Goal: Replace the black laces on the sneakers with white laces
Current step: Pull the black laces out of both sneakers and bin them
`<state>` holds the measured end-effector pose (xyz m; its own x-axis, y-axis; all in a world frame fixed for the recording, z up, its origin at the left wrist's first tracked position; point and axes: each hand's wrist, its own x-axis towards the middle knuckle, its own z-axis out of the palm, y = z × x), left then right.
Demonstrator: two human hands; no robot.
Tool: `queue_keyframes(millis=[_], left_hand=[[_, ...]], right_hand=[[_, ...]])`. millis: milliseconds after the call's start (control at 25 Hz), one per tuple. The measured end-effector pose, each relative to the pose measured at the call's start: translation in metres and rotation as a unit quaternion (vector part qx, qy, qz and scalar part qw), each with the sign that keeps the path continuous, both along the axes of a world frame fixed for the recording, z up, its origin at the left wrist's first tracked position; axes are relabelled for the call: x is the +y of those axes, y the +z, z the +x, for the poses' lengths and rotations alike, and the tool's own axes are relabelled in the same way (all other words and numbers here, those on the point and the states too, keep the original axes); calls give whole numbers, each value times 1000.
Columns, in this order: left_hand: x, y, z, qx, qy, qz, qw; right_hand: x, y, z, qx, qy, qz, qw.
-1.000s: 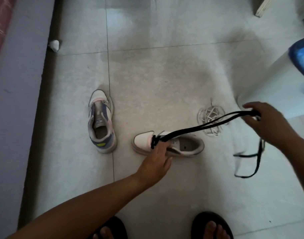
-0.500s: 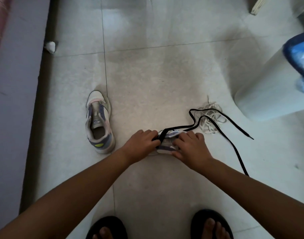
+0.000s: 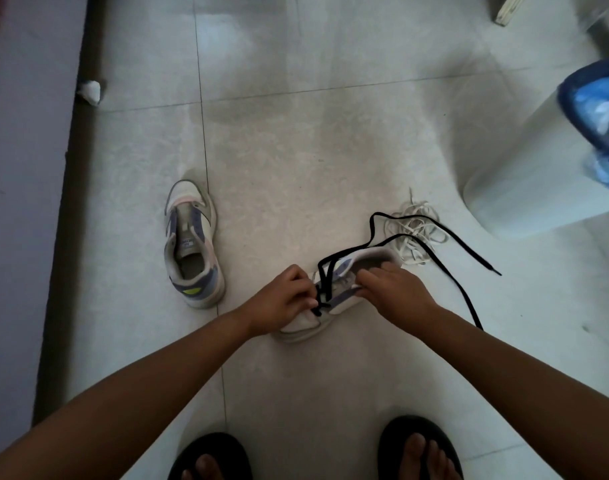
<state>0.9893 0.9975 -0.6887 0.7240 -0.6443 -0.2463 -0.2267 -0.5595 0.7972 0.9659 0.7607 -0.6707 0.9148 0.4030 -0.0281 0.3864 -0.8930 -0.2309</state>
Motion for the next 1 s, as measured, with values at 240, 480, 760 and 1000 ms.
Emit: queue_keyframes(millis=[240, 480, 760, 1000], left_hand=[[-5, -1, -13, -181, -93, 185, 961], [-25, 11, -16, -315, -139, 183, 921], [34, 14, -8, -122, -42, 79, 989], [-20, 12, -18, -274, -82, 218, 933]], right_hand=[[6, -9, -7, -41, 39, 4, 998], [5, -16, -11, -78, 36, -26, 996], [-9, -14, 0, -82, 33, -77, 993], [7, -20, -6, -76, 37, -79, 993]])
